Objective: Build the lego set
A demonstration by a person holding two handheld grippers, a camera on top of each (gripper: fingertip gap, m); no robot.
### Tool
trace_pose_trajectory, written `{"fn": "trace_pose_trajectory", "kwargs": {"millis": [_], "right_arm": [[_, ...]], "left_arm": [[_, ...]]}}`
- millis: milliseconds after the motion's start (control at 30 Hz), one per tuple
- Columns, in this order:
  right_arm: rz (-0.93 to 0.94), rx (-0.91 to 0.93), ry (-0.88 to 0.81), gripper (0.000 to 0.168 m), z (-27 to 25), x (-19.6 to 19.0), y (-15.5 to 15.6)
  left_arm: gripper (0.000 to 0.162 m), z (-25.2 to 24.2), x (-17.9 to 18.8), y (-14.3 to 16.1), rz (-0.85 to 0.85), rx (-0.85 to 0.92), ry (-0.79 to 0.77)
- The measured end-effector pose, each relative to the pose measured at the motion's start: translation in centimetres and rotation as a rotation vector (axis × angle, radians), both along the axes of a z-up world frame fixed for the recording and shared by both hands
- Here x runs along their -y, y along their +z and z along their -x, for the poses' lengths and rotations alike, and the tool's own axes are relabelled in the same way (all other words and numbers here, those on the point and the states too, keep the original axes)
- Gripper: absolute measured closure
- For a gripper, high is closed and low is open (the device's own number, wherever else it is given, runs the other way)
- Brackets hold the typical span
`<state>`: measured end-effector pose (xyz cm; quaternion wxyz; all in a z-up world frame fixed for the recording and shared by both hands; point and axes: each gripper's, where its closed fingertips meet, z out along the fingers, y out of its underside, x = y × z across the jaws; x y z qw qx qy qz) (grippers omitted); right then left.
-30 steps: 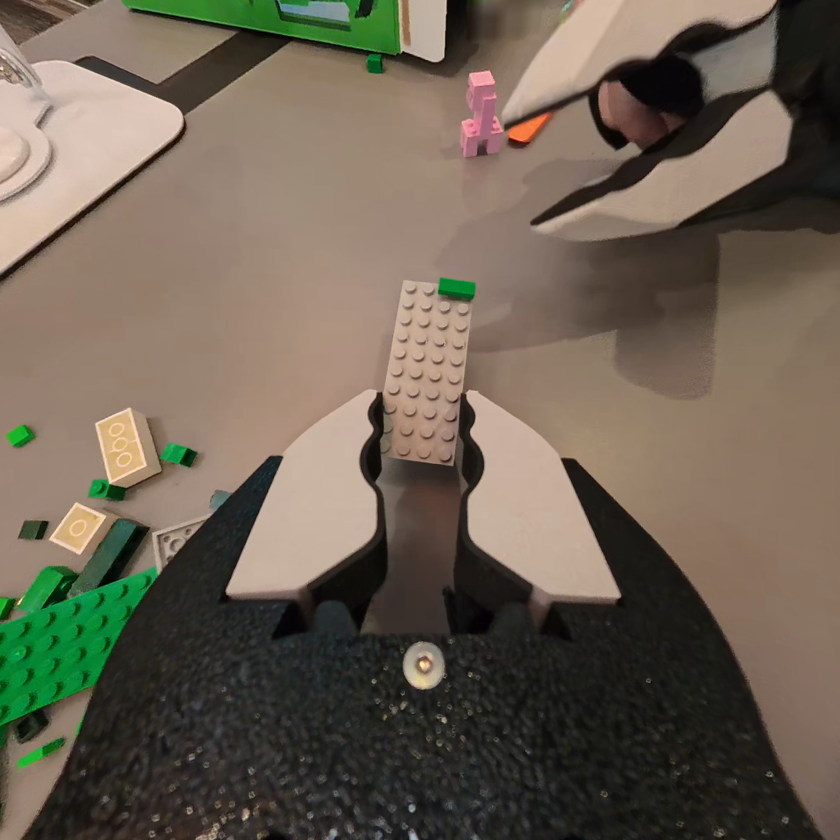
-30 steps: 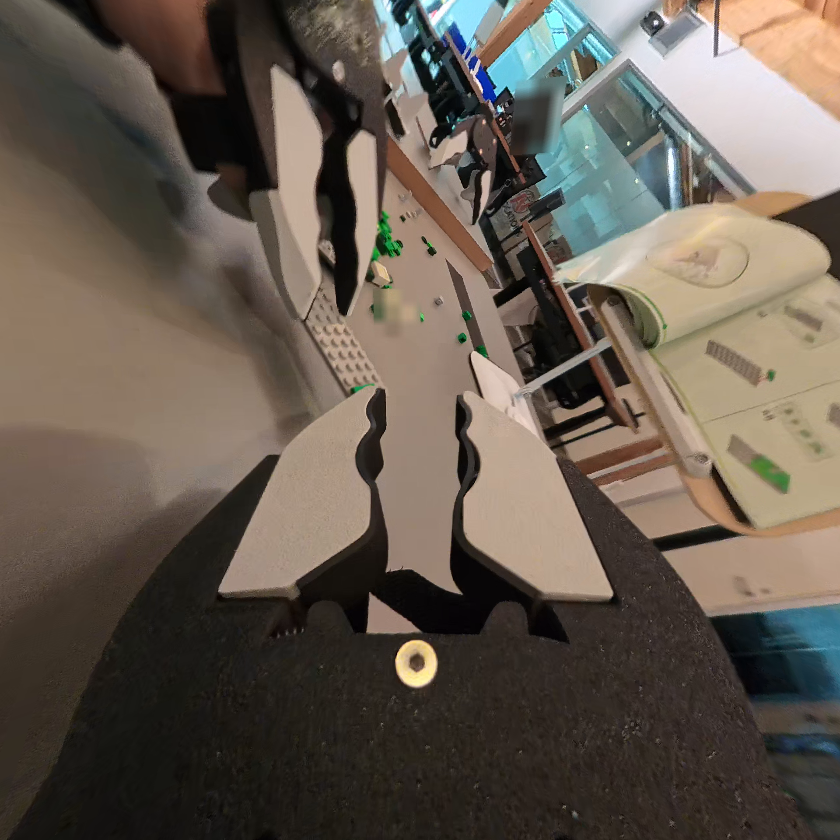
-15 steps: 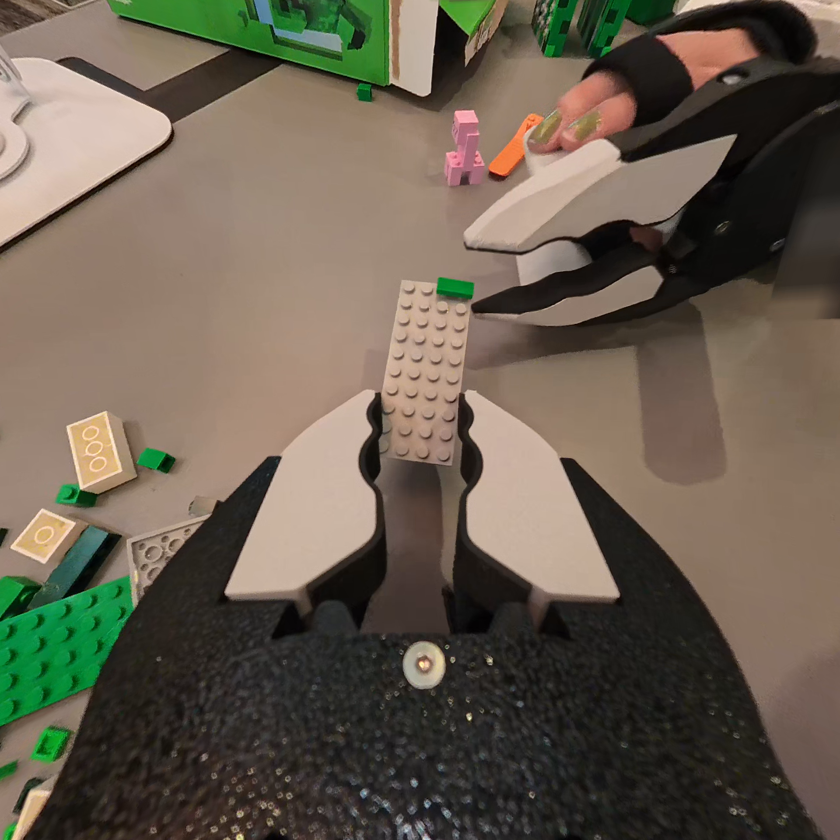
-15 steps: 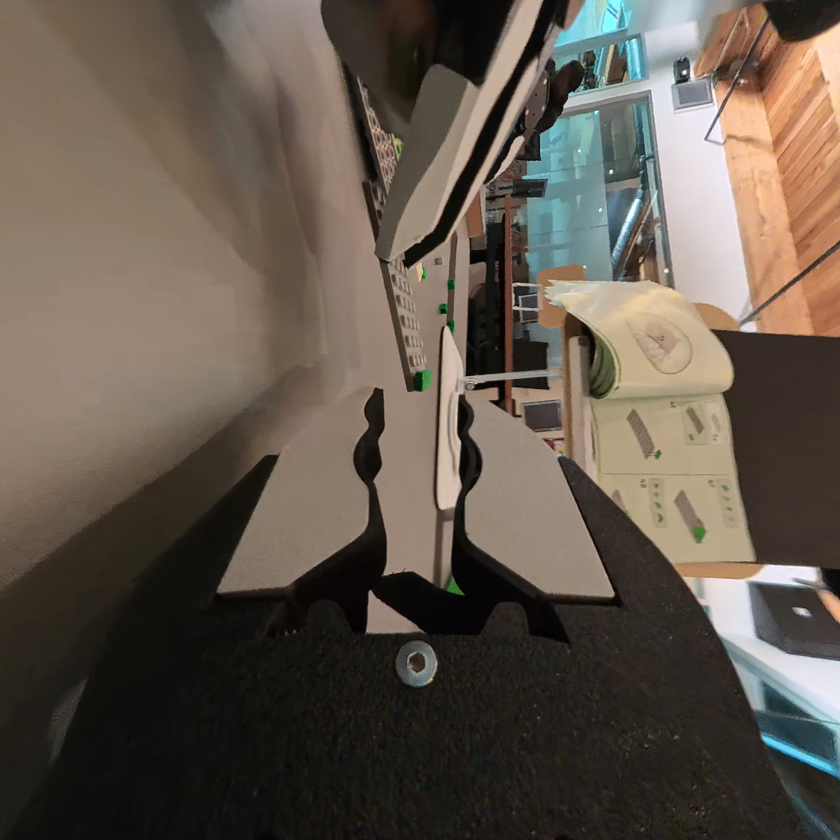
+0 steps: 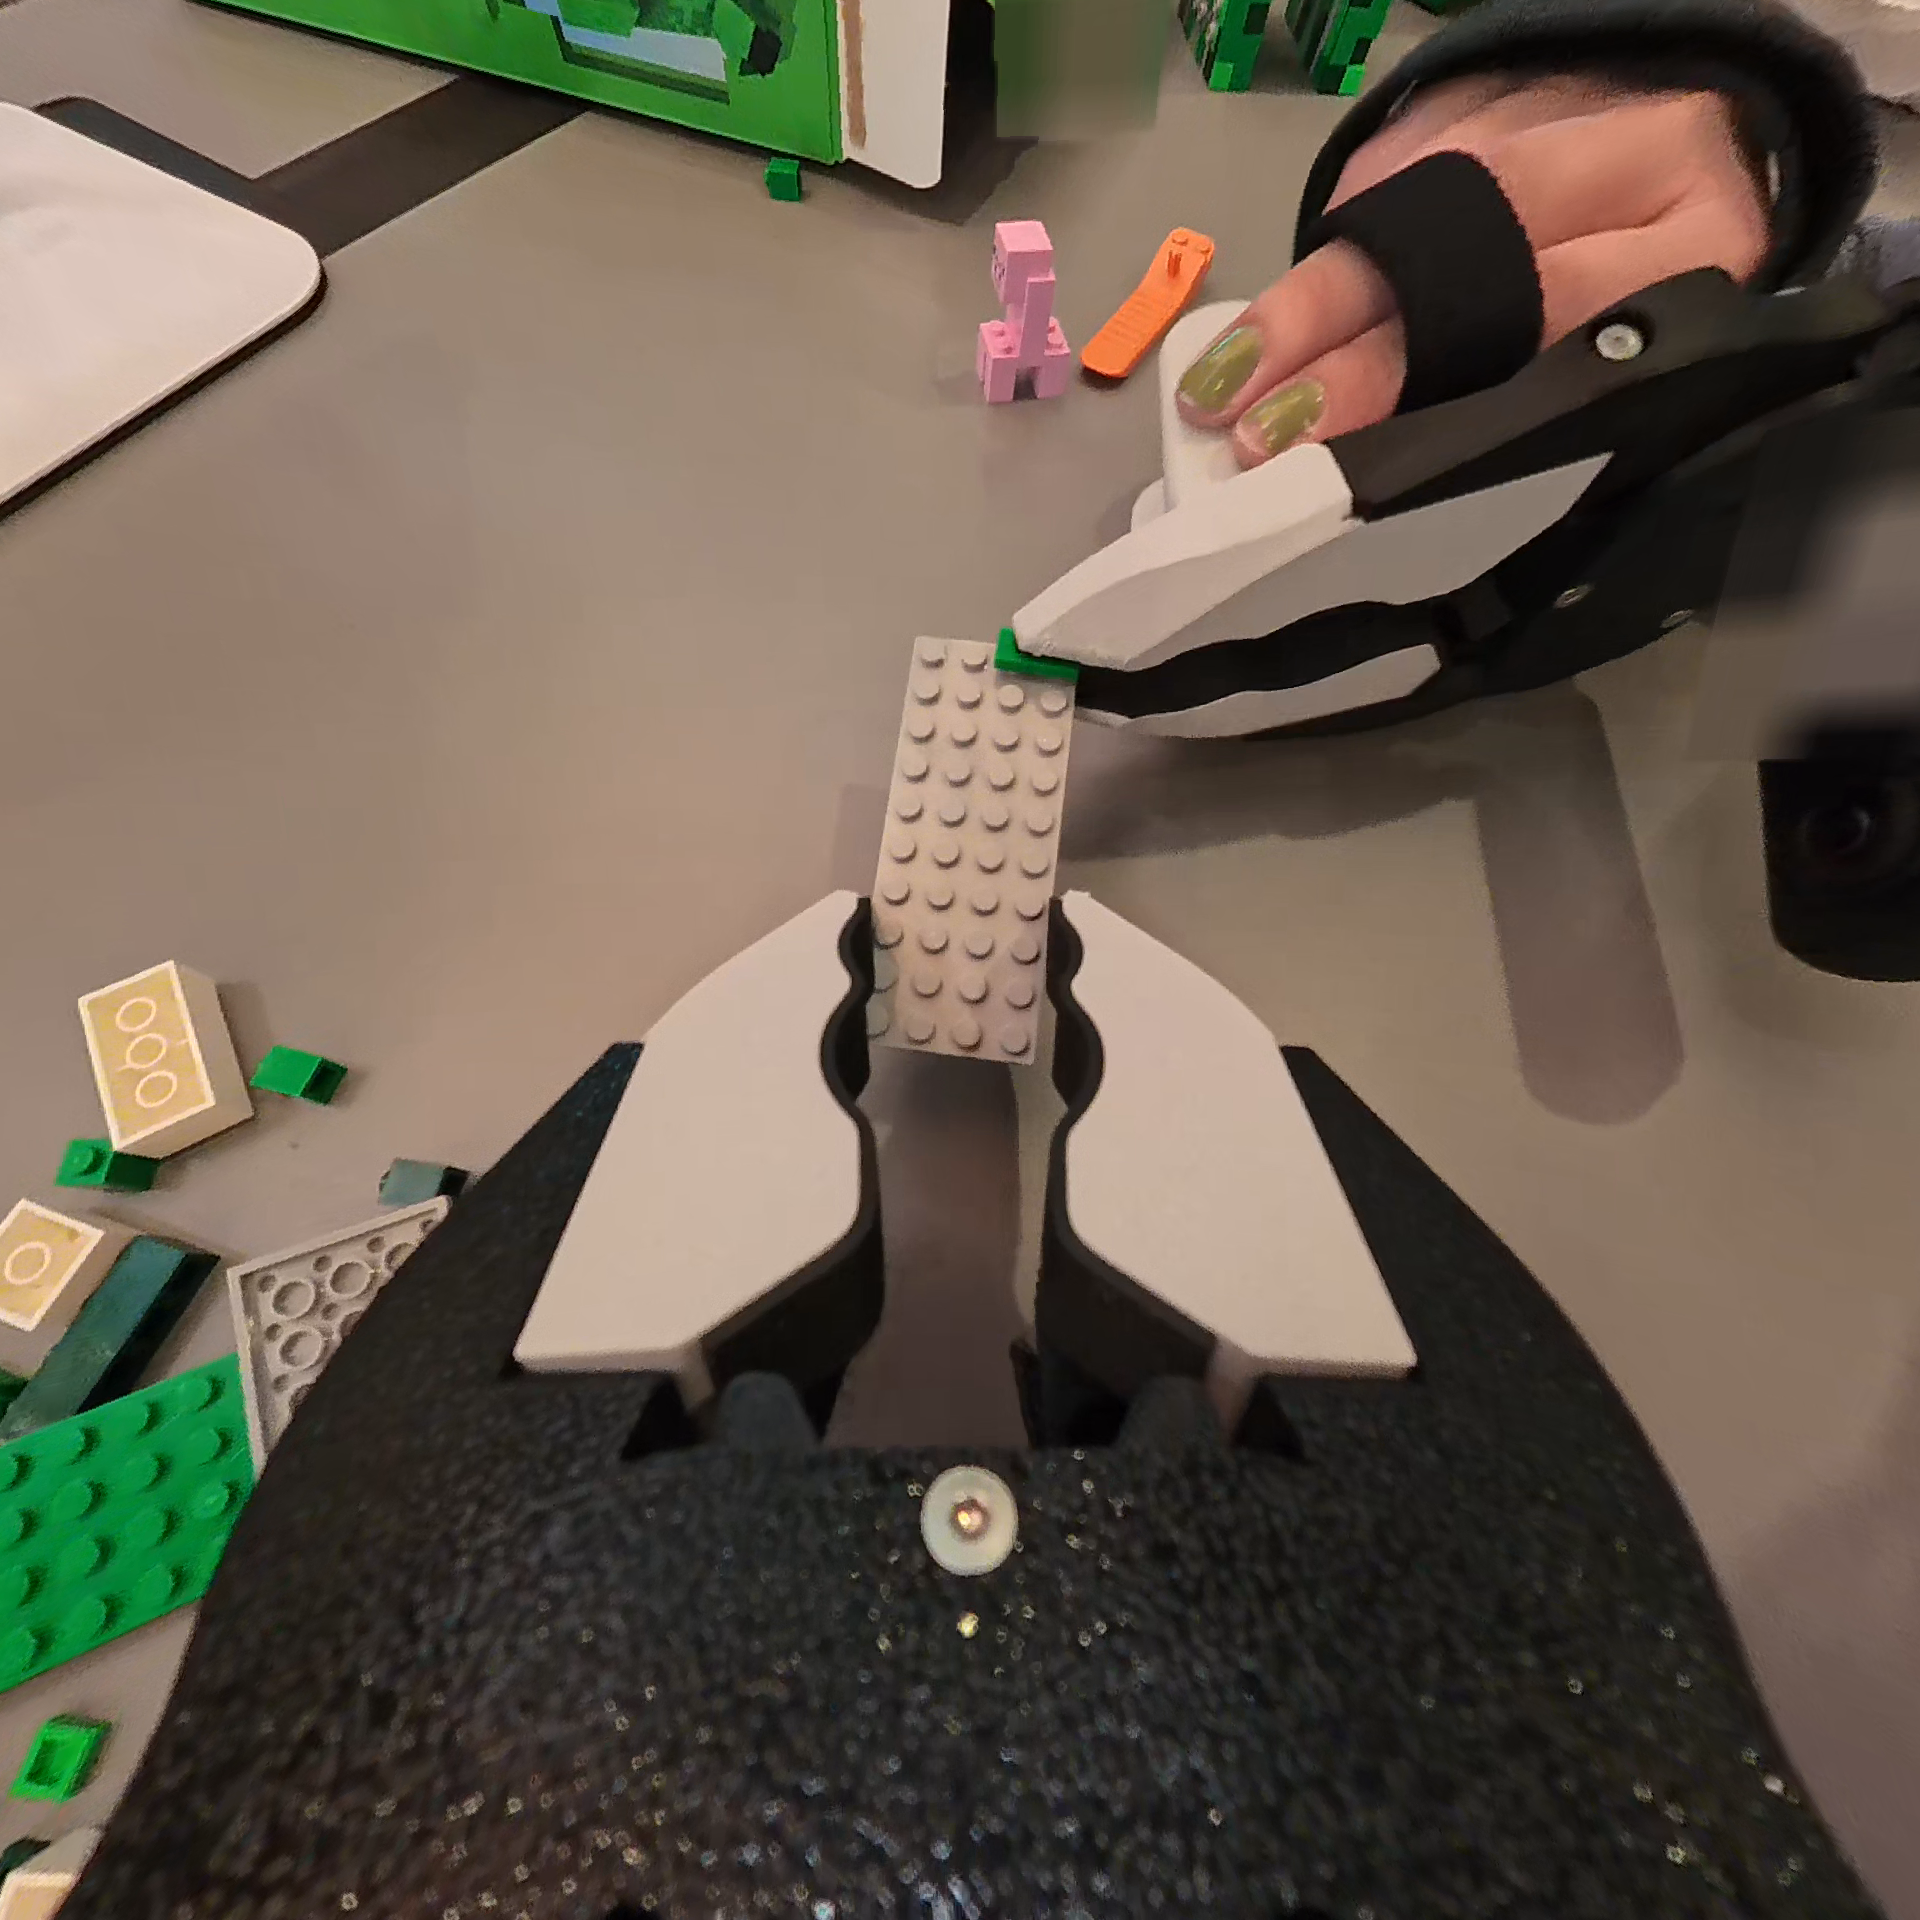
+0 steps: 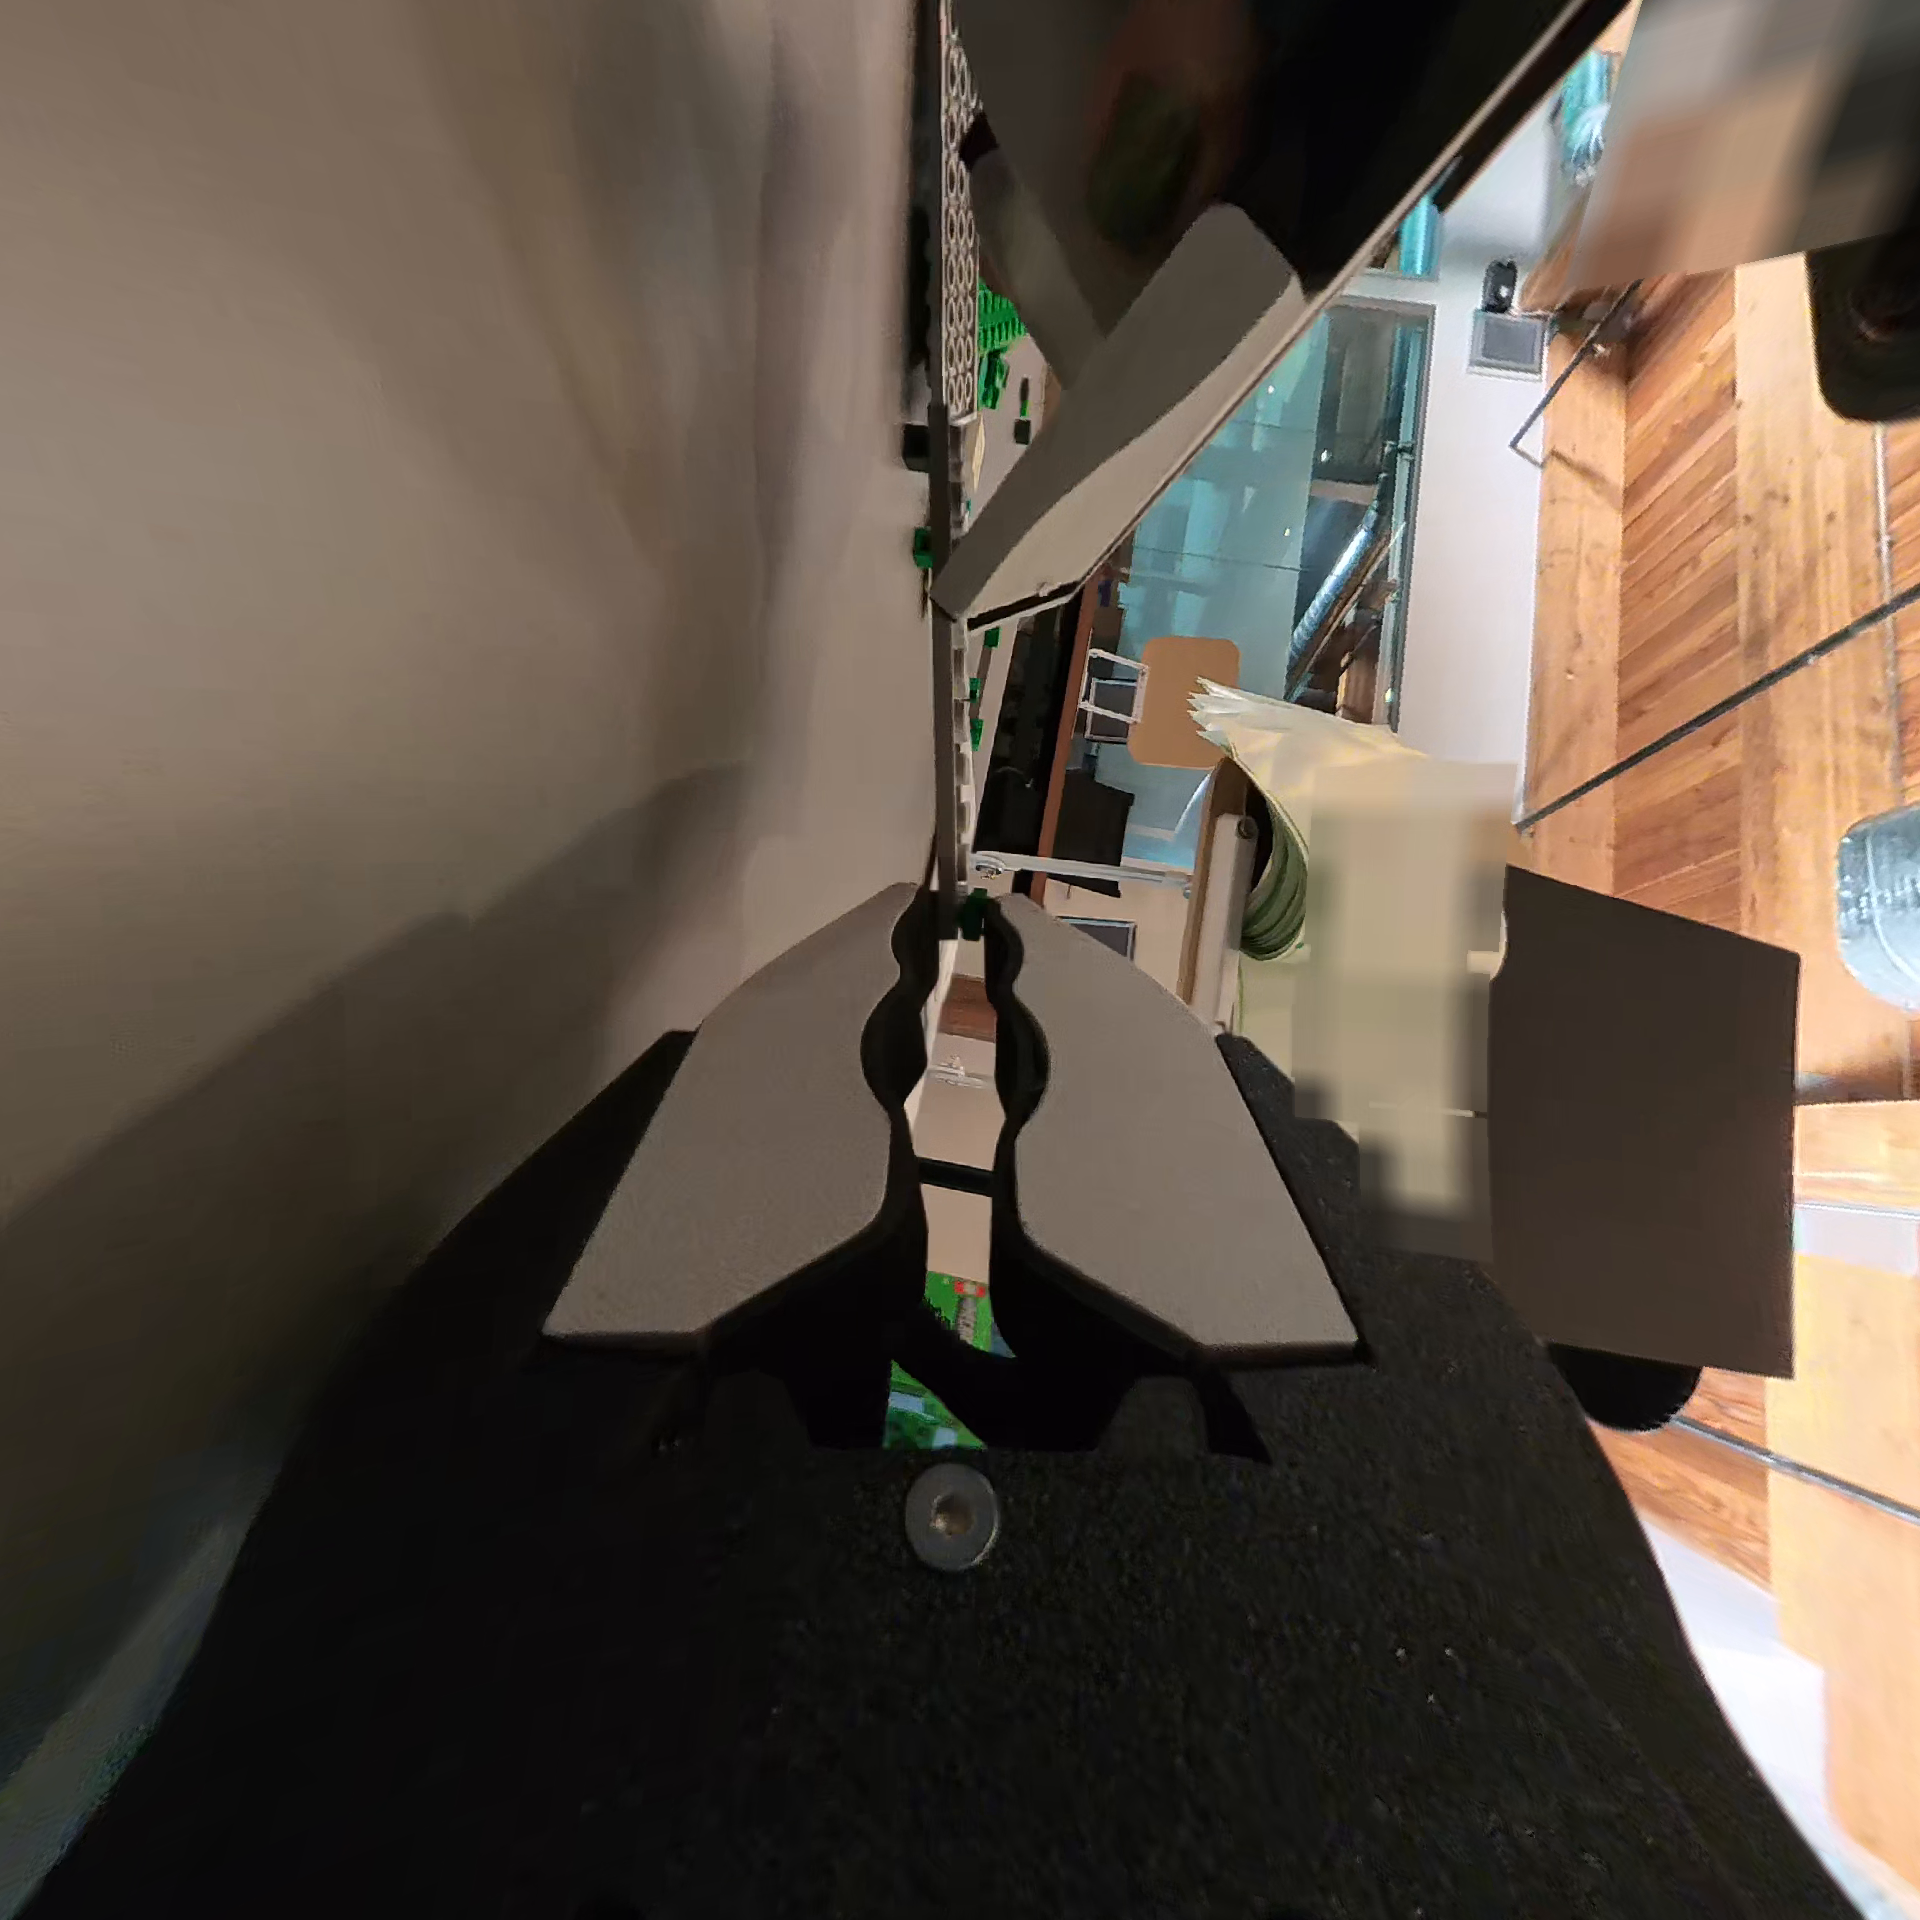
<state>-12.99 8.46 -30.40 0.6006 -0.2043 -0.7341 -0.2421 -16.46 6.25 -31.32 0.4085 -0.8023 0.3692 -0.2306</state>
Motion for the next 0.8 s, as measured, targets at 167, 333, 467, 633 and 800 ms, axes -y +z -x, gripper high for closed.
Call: {"fn": "trace_pose_trajectory", "kwargs": {"millis": [167,333,467,633,800], "right_arm": [[-0.041,0.040,0.006,0.161,-0.1,0.1,0.1],[-0.046,0.094,0.033,0.161,-0.3,0.4,-0.5],[0.018,0.007,0.009,0.161,-0.4,0.0,0.3],[0.343,-0.135,-0.018,0.161,-0.4,-0.4,0.8],[0.550,-0.174,0.010,0.161,-0.4,-0.1,0.5]], "left_arm": [[0.131,-0.2,0.1,-0.5,0.014,-0.019,-0.009],[0.131,-0.4,0.3,-1.2,0.029,-0.052,-0.025],[0.131,-0.5,0.0,0.0,-0.030,0.007,-0.020],[0.116,-0.4,-0.2,2.1,-0.320,-0.146,-0.046],[0.138,-1.0,-0.3,1.3,-0.551,-0.411,-0.105]]}}
